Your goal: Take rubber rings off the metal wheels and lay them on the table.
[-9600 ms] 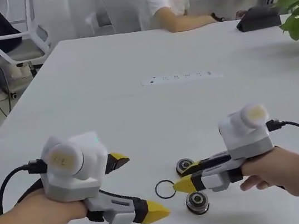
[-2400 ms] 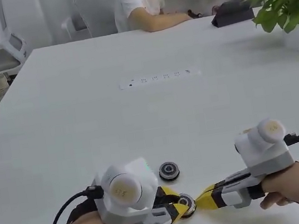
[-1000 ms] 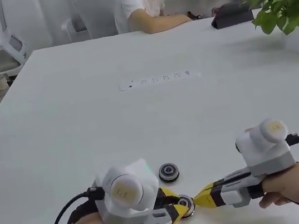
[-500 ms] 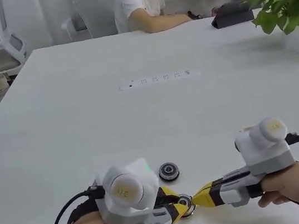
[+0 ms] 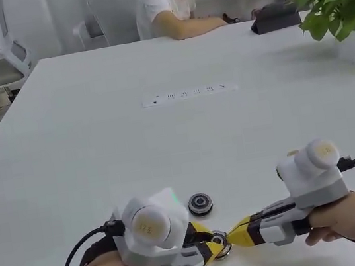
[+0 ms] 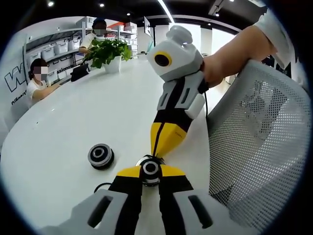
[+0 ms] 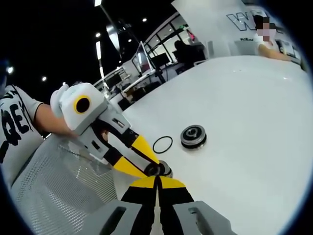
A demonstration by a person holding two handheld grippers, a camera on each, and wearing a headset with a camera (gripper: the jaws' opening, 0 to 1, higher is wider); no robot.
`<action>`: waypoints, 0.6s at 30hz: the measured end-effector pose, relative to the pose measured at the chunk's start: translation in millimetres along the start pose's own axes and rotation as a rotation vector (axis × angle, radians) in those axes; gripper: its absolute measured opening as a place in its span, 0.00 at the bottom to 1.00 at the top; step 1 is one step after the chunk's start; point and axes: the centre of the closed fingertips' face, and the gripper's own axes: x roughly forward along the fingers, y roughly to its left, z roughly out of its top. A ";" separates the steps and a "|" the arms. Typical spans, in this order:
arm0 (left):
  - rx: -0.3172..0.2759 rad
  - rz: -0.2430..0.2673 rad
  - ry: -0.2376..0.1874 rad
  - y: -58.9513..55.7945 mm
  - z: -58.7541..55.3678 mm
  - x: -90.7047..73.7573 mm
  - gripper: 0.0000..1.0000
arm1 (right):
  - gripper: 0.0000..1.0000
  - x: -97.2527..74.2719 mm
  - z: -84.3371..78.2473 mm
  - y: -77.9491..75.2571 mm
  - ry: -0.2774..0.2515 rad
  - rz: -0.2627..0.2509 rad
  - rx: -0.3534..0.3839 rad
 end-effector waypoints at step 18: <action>-0.001 0.002 0.002 -1.2 0.6 0.6 0.07 | 0.00 6.1 4.3 9.6 0.001 0.029 -0.064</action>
